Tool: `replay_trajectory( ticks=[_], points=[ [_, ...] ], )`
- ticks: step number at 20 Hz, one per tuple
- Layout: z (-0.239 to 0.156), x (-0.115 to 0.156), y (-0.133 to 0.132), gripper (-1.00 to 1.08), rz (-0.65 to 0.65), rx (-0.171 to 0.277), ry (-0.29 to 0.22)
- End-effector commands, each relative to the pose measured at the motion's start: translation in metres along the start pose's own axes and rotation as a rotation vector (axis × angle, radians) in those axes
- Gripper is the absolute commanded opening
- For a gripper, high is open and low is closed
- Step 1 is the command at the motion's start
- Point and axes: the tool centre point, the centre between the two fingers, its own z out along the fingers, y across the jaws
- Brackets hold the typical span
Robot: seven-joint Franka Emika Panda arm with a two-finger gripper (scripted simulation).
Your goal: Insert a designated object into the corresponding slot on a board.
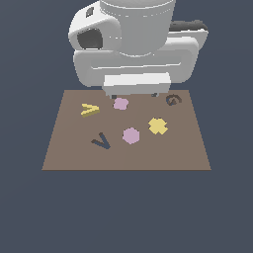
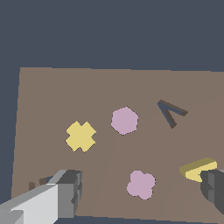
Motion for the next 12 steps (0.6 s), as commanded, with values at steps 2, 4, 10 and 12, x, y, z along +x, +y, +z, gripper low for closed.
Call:
replay_trajectory(
  ticks=[2, 4, 10, 12],
  points=[
    [0.000, 0.000, 0.000, 1.00, 0.001, 0.000, 0.000],
    [0.001, 0.000, 0.001, 1.00, 0.007, 0.000, 0.000],
    [0.006, 0.002, 0.007, 1.00, 0.067, -0.003, -0.001],
    [0.009, 0.003, 0.011, 1.00, 0.101, -0.004, -0.001]
  ],
)
